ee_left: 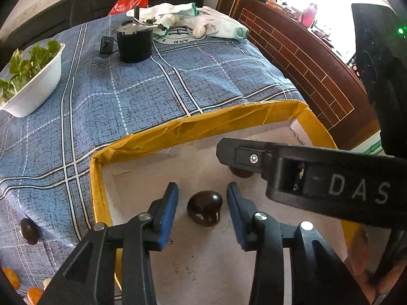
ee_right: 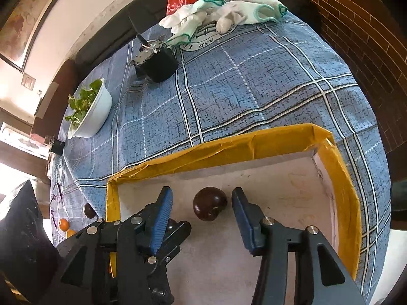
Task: Organize fruits
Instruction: 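Withdraw the right gripper from the tray back toward the fruits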
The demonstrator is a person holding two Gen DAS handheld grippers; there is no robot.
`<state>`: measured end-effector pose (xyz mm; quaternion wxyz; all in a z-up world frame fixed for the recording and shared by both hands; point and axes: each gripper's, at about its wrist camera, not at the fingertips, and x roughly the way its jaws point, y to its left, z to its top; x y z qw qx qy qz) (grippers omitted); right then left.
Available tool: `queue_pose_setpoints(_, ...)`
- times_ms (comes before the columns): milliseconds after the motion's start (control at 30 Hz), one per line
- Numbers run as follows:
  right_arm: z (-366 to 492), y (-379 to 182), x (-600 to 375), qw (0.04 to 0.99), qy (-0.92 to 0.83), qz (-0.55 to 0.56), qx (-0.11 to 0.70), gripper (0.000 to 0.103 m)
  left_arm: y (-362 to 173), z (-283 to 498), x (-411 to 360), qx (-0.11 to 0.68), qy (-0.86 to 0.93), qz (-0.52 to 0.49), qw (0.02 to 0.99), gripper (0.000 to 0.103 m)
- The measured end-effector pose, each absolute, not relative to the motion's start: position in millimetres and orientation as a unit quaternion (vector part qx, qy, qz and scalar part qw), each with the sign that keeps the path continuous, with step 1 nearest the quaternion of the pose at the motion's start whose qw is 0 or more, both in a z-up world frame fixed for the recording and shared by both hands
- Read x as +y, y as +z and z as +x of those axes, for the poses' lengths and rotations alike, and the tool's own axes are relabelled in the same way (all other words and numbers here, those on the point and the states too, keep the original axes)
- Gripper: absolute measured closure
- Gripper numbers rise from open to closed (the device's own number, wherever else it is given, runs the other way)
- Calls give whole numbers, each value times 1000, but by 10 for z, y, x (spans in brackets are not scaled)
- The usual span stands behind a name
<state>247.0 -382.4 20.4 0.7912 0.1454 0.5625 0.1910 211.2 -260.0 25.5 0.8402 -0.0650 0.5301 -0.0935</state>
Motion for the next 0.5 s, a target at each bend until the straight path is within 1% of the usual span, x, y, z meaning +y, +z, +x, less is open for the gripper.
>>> queue_pose_setpoints(33, 2457, 218, -3846, 792, 193, 148, 561, 51, 271, 2102, -2600, 528, -89, -64, 842, 56)
queue_pose_setpoints(100, 2418, 266, -3895, 796, 193, 149, 554, 51, 306, 2079, -2587, 523, -86, -70, 845, 55)
queue_pose_setpoints(300, 2204, 431, -4042, 806, 196, 158, 536, 50, 496, 1909, -2517, 503, -72, -79, 858, 55)
queue_pose_setpoints(500, 1869, 591, -3997, 815, 211, 156, 517, 50, 790, 1518, -2374, 467, -66, -88, 877, 54)
